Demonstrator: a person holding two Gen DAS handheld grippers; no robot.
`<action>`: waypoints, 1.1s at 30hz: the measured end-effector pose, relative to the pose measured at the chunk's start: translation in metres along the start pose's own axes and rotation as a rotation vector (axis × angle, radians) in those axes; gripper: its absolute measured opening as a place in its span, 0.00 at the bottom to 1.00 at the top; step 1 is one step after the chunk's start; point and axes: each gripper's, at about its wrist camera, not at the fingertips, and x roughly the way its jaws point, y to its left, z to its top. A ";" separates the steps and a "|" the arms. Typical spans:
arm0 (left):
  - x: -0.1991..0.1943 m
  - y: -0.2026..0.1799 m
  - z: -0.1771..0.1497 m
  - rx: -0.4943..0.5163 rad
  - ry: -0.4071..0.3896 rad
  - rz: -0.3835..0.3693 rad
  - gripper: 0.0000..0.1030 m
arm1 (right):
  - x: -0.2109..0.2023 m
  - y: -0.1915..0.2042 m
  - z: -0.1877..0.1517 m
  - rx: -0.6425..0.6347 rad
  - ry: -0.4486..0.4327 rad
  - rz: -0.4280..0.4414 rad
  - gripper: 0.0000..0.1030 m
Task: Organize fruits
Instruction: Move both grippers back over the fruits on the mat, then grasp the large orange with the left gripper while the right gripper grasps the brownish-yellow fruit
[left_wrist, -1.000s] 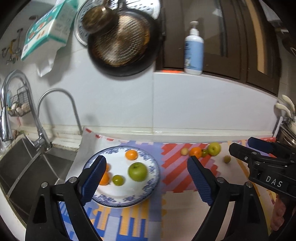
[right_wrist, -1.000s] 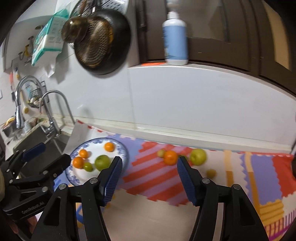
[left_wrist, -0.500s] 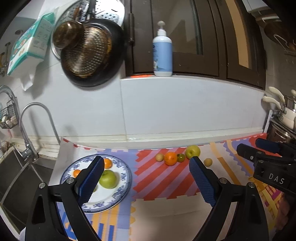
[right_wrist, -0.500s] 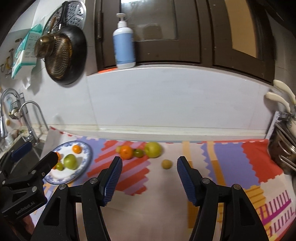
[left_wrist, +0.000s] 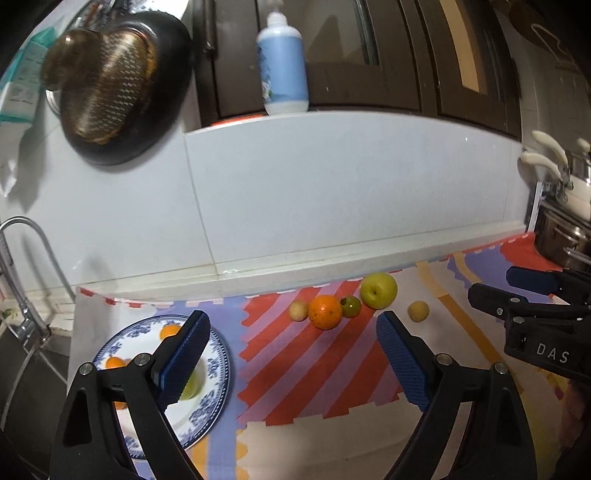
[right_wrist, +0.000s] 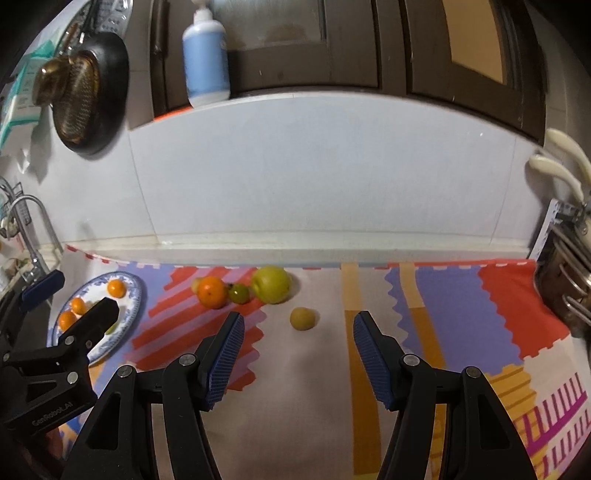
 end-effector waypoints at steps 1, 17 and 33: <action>0.005 -0.001 -0.001 0.003 0.005 -0.003 0.86 | 0.005 0.000 -0.001 -0.002 0.006 -0.001 0.60; 0.086 -0.015 -0.007 0.010 0.117 -0.079 0.68 | 0.074 -0.015 -0.002 0.037 0.088 0.020 0.60; 0.130 -0.017 -0.005 0.063 0.168 -0.179 0.40 | 0.108 -0.019 -0.008 0.110 0.156 -0.001 0.55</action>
